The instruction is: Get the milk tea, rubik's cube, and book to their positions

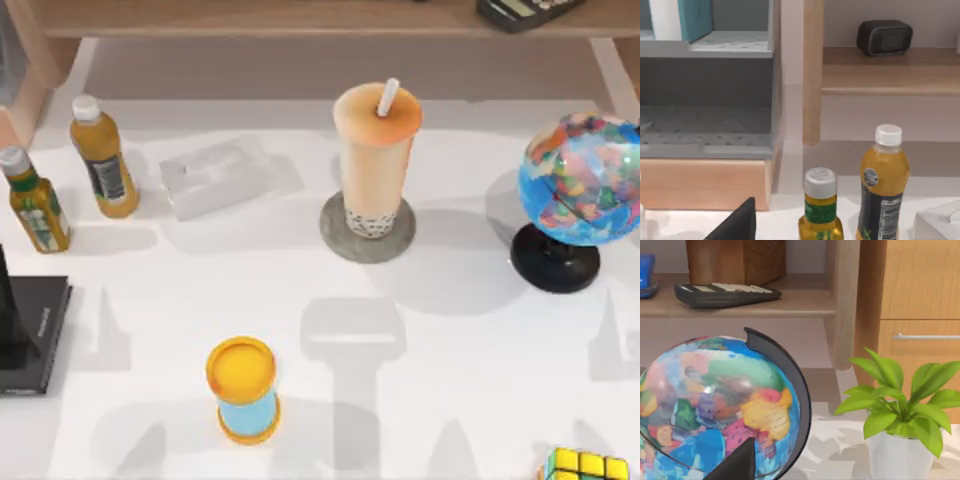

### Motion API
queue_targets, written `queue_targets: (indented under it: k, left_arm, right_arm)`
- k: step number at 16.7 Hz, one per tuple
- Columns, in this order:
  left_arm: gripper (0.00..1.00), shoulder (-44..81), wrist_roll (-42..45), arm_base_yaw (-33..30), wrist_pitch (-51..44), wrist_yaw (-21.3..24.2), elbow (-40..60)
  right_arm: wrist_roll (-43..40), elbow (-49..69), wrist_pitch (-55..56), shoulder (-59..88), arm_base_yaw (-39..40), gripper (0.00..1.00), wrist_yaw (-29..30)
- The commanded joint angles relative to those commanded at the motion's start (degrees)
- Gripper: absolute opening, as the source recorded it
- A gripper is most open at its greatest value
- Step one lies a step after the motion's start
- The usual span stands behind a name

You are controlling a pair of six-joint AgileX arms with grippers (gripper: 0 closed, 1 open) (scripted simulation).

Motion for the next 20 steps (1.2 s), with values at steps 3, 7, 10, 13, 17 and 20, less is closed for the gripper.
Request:
queue_targets:
  k: [3,7,10,13,17,20]
  left_arm:
    - [1.00,-3.0,0.2,2.0,-1.7,1.8,-2.0]
    - [1.00,-3.0,0.2,2.0,-1.7,1.8,-2.0]
    - [1.00,-3.0,0.2,2.0,-1.7,1.8,-2.0]
    - [1.00,-3.0,0.2,2.0,-1.7,1.8,-2.0]
    - [1.00,-3.0,0.2,2.0,-1.7,1.8,-2.0]
    - [1.00,-3.0,0.2,2.0,-1.7,1.8,-2.0]
  right_arm:
    - [0.0,0.0,0.0,0.0,0.0,1.00,0.0]
    - [0.0,0.0,0.0,0.0,0.0,1.00,0.0]
    - [1.9,1.8,-2.0,2.0,1.4,1.00,0.1]
    - [8.3,7.7,-9.4,9.5,6.4,1.00,0.2]
    - [20.7,18.9,-25.2,26.8,16.2,1.00,0.1]
    - [30.8,28.1,-38.4,42.2,24.0,1.00,0.1]
